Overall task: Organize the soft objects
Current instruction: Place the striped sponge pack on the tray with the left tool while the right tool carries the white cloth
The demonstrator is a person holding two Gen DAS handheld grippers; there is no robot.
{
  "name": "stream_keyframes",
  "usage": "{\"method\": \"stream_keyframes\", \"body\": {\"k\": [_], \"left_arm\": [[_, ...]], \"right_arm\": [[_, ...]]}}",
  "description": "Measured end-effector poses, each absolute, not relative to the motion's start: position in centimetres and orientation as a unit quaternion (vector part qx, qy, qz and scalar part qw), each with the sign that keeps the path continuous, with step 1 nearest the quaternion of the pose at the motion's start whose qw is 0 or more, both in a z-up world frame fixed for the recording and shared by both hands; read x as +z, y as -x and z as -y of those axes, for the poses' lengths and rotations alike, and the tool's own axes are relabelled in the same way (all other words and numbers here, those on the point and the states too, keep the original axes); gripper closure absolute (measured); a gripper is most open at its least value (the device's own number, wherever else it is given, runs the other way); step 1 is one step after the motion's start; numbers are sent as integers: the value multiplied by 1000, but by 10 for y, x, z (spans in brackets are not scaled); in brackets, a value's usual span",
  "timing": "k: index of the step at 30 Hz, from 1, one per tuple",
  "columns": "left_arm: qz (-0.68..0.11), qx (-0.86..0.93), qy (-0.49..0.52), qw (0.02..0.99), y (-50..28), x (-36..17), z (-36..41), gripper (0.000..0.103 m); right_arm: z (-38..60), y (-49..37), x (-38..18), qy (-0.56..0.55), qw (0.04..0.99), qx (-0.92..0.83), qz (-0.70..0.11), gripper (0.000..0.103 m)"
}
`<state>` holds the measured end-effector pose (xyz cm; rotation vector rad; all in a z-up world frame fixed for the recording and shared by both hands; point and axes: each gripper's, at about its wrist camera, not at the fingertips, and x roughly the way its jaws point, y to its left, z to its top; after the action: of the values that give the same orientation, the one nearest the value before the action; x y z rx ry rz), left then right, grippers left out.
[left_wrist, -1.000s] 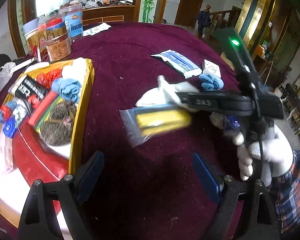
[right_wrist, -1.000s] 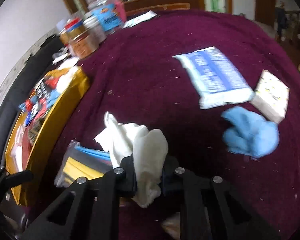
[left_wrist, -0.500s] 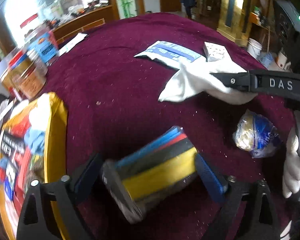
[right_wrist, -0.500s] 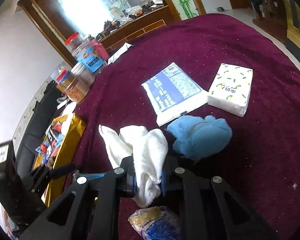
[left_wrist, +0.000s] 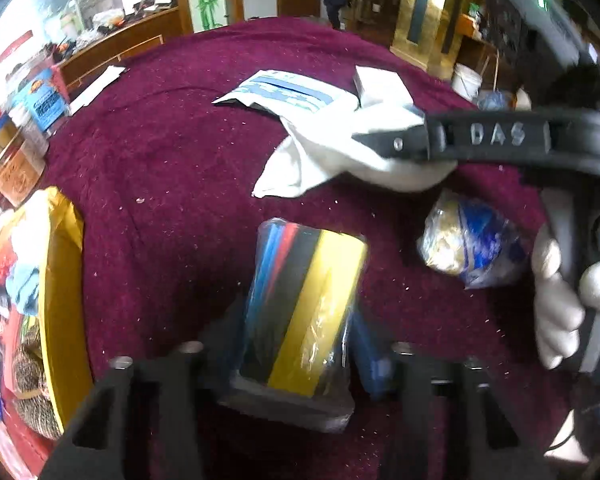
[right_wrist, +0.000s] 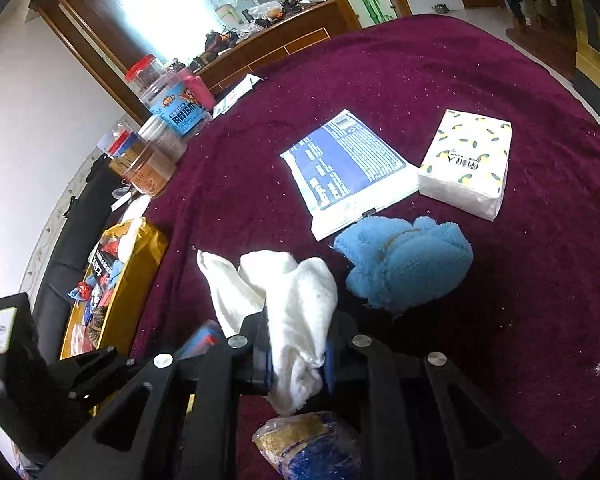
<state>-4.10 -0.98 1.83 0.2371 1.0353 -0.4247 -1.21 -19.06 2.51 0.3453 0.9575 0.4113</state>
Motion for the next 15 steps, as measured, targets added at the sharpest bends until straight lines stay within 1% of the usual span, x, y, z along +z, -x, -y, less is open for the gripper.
{"method": "stream_keyframes", "body": {"k": [8, 15], "left_arm": [[-476, -193, -43, 857, 54, 32, -12, 56], [-457, -189, 10, 869, 82, 52, -39, 56]], "right_arm": [[187, 14, 25, -154, 857, 201, -448, 86], [191, 12, 23, -167, 856, 203, -445, 86]]}}
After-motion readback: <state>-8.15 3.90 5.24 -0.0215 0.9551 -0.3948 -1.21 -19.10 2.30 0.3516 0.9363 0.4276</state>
